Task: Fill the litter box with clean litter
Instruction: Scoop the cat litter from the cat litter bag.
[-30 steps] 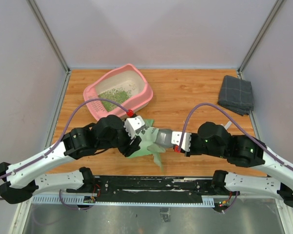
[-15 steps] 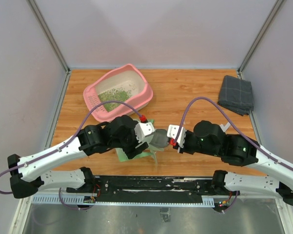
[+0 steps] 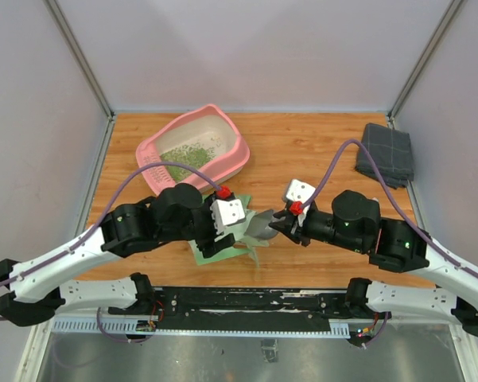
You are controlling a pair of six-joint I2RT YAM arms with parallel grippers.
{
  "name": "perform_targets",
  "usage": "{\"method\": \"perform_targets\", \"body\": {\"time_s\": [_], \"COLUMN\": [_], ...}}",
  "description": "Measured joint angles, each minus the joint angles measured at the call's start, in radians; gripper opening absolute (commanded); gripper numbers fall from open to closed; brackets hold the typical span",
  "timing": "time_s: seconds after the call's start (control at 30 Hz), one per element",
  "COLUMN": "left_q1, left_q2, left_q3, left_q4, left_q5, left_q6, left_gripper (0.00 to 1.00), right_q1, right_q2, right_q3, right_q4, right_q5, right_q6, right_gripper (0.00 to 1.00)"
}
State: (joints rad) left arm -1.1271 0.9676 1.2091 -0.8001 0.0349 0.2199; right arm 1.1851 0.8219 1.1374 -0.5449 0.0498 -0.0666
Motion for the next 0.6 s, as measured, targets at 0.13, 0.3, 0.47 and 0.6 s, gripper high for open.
{"method": "perform_targets", "body": {"time_s": [0.13,0.3,0.47,0.6], "left_q1": [-0.009,-0.009,-0.010,-0.010], "left_q2": [0.053,0.101,0.104,0.091], "left_q3": [-0.045,-0.113,-0.187,-0.210], "left_q4": [-0.015,-0.024,-0.027,-0.029], "left_q5": [-0.024,-0.061,-0.106,-0.113], "left_q6": [0.012,0.016,0.029,0.042], "left_gripper": [0.76,0.77,0.66,0.21], "right_q1": [0.000,0.000,0.000,0.000], "right_q2": [-0.005,-0.015,-0.062,-0.136], "right_q3": [-0.032,-0.122,-0.214,-0.300], "right_q4": [0.040,0.040,0.039,0.099], "right_q5": [-0.022,-0.023,-0.025,-0.045], "right_q6": [-0.031,-0.149,-0.235,-0.272], "right_gripper": [0.01,0.01,0.01,0.01]}}
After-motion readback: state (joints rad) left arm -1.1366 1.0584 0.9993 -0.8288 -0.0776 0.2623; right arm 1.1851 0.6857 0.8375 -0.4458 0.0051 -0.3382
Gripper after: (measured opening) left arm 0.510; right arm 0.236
